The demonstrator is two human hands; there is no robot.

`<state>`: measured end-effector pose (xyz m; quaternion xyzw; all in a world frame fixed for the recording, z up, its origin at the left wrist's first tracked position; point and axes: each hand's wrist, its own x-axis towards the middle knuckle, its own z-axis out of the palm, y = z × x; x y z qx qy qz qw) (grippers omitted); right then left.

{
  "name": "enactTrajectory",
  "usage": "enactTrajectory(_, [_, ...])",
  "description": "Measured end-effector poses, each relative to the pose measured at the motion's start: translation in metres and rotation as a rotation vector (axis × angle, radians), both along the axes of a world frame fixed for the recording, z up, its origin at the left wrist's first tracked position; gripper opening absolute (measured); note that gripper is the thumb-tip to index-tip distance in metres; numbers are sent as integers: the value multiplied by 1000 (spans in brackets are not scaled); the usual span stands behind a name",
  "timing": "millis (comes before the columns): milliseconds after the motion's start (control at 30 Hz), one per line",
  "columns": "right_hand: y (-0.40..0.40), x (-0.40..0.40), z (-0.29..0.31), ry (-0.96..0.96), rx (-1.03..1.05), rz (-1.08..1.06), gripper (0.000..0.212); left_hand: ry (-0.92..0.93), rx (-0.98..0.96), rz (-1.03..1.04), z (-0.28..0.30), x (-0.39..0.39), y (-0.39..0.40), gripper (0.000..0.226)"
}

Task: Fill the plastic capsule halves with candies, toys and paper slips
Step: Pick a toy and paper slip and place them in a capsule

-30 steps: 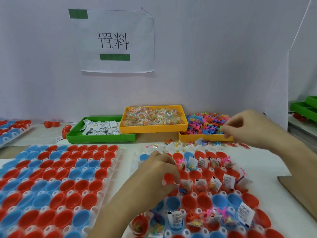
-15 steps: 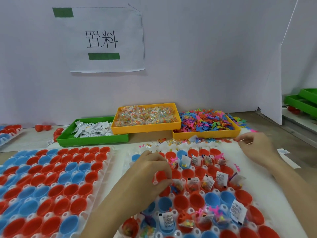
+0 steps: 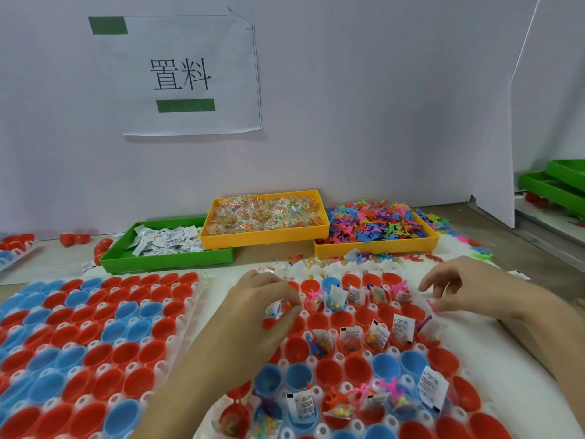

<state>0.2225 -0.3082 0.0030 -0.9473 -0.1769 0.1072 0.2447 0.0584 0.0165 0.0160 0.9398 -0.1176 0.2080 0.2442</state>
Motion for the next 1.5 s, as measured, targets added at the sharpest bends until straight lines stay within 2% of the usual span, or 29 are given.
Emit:
enactTrajectory(333, [10,-2,-2,-61,-124,-44,20,8,-44,29,4,-2,0,9])
enactTrajectory(400, [9,-4,3,-119,-90,-85,20,4,-75,35,5,-2,0,11])
enactTrajectory(467, [10,-9,11,-210,51,-104,20,-5,-107,37,5,-3,0,13])
enactTrajectory(533, [18,-18,23,-239,283,-61,17,-18,-136,31,6,-3,-1,13])
enactTrajectory(633, [38,-40,43,-103,614,88,16,-37,-182,14,7,-4,-4,12])
enactTrajectory(767, [60,-66,57,44,747,268,26,-18,-300,-43,10,-7,-13,11])
enactTrajectory(1067, [79,-83,58,207,736,386,21,78,-496,-139,18,-13,-23,11])
enactTrajectory(1233, [84,-87,57,113,680,408,23,143,-527,-236,16,-14,-24,12])
enactTrajectory(1500, [91,-93,54,101,670,458,21,191,-578,-354,13,-13,-25,13])
